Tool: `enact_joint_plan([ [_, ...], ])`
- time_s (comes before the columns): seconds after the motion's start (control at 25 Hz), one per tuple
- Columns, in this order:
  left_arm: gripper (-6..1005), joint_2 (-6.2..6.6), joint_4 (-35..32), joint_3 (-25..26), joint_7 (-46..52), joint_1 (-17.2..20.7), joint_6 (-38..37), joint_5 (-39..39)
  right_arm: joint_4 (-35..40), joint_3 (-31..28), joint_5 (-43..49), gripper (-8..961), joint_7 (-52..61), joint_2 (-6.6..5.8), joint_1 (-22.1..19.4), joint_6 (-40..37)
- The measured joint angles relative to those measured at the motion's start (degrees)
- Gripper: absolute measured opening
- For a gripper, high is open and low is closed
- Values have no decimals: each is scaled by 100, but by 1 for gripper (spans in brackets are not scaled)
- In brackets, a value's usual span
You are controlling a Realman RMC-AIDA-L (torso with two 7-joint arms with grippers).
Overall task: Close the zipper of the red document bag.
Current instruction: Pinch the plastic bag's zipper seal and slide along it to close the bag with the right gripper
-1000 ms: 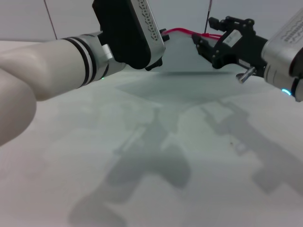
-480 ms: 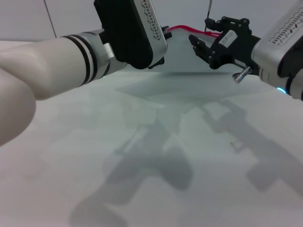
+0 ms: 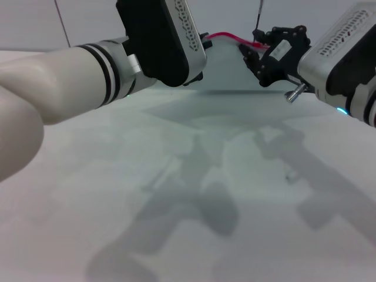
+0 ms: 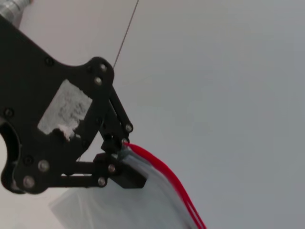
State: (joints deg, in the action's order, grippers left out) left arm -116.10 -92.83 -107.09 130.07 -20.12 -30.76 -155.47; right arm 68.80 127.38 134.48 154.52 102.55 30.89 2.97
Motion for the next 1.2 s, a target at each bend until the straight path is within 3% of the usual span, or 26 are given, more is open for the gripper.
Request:
enact_joint_plan([
  [0.2,51,0,13,16,-6,6,1,-1,8,-71,0,341,-22,36,-34,-17],
  [0.44,51,0,28,16,-8,8,1,-1,-9,-103,0,228,-25,71,-54,-48],
  [0.88,50,0,142,27,-9,-18,1,-1,-16,-109,0,121,-42,92,-97,-13],
  [1.2,50,0,177,25,-9,-34,0,-1,-16,-109,48,142,-46,111,-100,-6],
])
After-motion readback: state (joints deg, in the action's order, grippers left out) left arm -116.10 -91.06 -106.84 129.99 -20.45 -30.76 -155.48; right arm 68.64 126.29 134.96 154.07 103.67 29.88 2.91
